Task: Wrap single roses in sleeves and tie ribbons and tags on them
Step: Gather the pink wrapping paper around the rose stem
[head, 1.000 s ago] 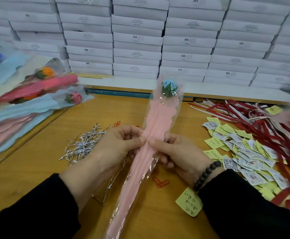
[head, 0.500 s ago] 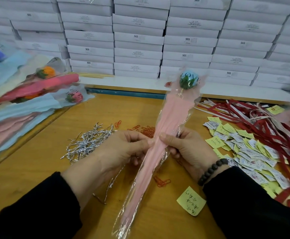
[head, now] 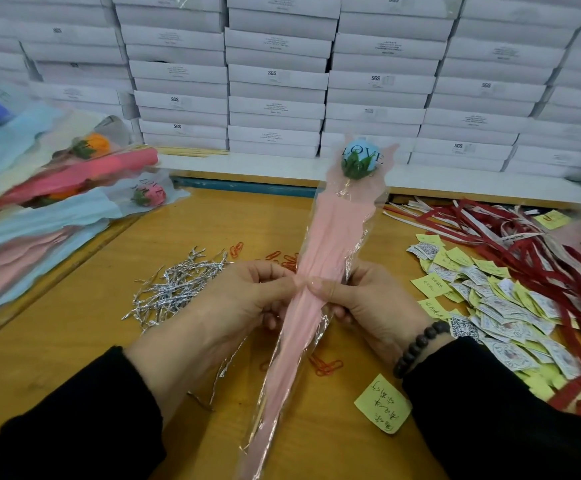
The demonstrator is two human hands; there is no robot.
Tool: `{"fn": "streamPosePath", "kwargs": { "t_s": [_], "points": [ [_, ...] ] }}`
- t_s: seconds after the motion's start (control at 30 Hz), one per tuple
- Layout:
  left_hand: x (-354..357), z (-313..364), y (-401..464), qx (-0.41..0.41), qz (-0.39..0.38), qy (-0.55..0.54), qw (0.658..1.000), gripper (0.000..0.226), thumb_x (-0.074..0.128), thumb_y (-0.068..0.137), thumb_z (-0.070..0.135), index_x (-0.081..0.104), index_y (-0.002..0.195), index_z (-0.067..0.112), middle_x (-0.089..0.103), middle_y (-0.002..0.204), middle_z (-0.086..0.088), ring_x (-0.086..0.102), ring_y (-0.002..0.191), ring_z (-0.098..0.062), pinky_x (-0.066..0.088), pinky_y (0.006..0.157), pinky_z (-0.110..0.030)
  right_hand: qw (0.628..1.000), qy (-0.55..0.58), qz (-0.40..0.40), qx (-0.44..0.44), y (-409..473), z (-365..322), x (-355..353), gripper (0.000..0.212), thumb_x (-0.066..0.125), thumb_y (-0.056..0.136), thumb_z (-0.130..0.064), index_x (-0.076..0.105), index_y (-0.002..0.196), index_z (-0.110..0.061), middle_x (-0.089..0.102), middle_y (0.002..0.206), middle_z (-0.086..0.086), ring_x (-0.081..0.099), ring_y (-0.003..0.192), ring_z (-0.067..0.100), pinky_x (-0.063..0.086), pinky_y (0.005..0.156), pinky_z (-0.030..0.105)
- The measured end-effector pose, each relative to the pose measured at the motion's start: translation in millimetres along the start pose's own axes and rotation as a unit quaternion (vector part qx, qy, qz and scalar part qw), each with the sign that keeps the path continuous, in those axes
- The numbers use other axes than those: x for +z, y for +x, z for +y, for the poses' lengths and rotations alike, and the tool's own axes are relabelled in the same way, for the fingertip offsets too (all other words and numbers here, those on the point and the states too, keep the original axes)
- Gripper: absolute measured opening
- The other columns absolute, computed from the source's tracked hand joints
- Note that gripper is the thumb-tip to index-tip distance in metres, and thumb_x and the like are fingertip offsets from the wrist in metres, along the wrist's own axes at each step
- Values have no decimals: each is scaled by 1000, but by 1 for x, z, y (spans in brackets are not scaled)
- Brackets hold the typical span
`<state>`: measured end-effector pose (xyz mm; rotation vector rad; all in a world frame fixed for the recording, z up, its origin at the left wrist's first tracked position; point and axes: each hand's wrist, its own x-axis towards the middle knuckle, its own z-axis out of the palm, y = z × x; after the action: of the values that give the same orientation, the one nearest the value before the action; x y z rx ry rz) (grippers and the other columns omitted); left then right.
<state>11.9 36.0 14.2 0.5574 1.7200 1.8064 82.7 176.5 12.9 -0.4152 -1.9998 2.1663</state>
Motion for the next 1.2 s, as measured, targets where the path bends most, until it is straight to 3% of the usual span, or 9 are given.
{"fn": "streamPosePath", "kwargs": {
  "t_s": [0.17,0.4,0.57,0.73,0.83,1.07,1.2],
  "points": [
    [-2,1,1,0,12,9,1000,12,63,80,3,68,70,3,59,55,-8,47,41,-9,35,38,-15,1000,-1,0,2,0,-1,1,11,69,77,-4,64,87,-3,61,49,-4,45,35,1,36,36,10],
    [-1,0,0,9,14,16,1000,13,61,83,4,62,71,2,54,48,-1,44,40,-7,34,38,-15,1000,-2,-2,-2,-2,-3,1,7,68,78,-3,64,84,-6,61,48,-4,44,34,1,36,35,10],
    [-2,1,0,5,21,17,1000,7,68,73,6,66,68,2,58,50,-5,47,39,-8,37,37,-16,1000,1,-8,6,-2,-3,2,12,69,77,-3,64,88,-3,62,49,-3,46,35,1,37,35,10],
    [0,3,-2,18,13,43,999,15,72,56,20,71,59,5,57,48,-7,46,38,-9,37,37,-16,1000,-3,-14,-2,-3,-3,1,8,67,79,-1,62,84,-5,61,47,-4,47,35,1,38,36,10],
    [-1,4,-1,12,4,75,997,22,72,59,21,70,66,-1,56,48,-8,46,39,-9,38,38,-15,999,-7,-27,-18,-3,-2,1,7,65,80,1,62,83,-5,61,47,-5,47,36,1,38,37,10],
    [-1,5,-1,22,21,72,997,13,71,72,9,70,60,5,56,47,-6,45,38,-8,36,38,-15,999,-9,-31,-22,2,2,0,2,66,81,-9,65,81,-7,60,49,-3,48,39,2,39,40,12],
    [-3,4,1,31,43,65,996,16,68,77,3,67,62,3,56,45,-4,45,37,-9,36,37,-16,999,4,-27,-24,4,2,-1,12,64,83,-16,64,84,-4,56,49,0,48,39,4,40,39,13]
  ]
}}
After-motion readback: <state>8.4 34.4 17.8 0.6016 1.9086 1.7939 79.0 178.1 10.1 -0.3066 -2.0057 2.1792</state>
